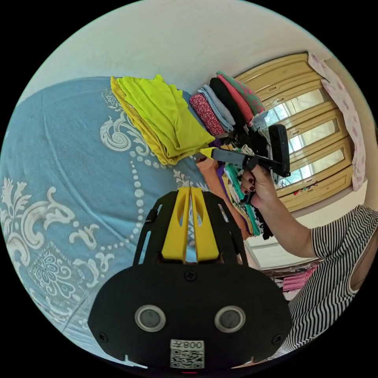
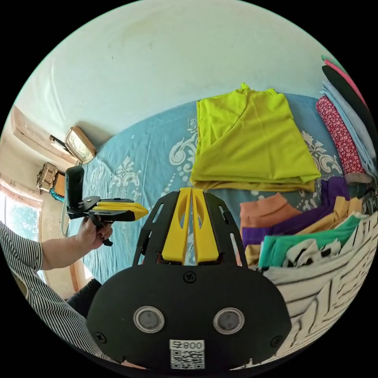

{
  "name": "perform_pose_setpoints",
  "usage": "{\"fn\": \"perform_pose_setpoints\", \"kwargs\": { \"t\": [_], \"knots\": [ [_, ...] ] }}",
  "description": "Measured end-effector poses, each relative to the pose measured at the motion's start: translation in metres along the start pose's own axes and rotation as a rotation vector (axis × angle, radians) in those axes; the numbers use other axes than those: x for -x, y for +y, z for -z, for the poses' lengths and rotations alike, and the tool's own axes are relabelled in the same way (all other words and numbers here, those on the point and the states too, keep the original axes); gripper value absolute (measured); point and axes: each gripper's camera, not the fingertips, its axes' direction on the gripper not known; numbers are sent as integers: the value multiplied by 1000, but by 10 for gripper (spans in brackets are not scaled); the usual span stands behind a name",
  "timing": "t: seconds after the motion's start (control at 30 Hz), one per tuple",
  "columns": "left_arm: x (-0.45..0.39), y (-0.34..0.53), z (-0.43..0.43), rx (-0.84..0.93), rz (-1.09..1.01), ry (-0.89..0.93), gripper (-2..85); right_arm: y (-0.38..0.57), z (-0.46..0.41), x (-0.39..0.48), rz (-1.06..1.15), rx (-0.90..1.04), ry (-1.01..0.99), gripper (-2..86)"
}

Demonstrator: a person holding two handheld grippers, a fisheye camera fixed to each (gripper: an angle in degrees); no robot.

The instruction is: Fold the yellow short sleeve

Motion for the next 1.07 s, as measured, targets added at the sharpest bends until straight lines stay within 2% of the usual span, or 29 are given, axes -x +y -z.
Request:
{"fn": "perform_pose_setpoints", "kwargs": {
  "t": [0.1, 0.27, 0.37, 0.43, 0.47, 0.53, 0.63, 0.7, 0.77, 0.87, 0.97, 1.07],
  "knots": [
    [-51, 65, 9, 108, -97, -88, 1, 69, 12, 53, 61, 48, -5, 1],
    [-137, 190, 8, 304, -210, -240, 1, 198, 2, 145, 171, 300, 62, 1],
    [-175, 248, 6, 355, -252, -357, 2, 256, 3, 182, 234, 335, 125, 2],
    [-188, 275, 1, 359, -245, -403, 2, 280, 17, 200, 282, 227, 219, 2],
    [-197, 289, 9, 280, -237, -415, 2, 293, 25, 210, 311, 172, 276, 1],
    [-209, 302, 16, 245, -227, -440, 2, 309, 38, 219, 295, 130, 317, 2],
    [-218, 313, 35, 220, -126, -411, 2, 325, 68, 221, 226, 143, 290, 2],
    [-221, 315, 49, 288, -36, -335, 2, 327, 102, 217, 171, 160, 219, 3],
    [-240, 330, 74, 283, -16, -184, 2, 333, 180, 203, 81, -27, 249, 5],
    [-274, 358, 103, 274, -68, -175, 2, 332, 273, 171, -25, -222, 403, 17],
    [-293, 388, 131, 253, -52, -133, 2, 322, 339, 133, -100, -290, 493, 62],
    [-301, 413, 152, 255, -10, -96, 1, 310, 378, 100, -143, -266, 502, 80]
  ]
}}
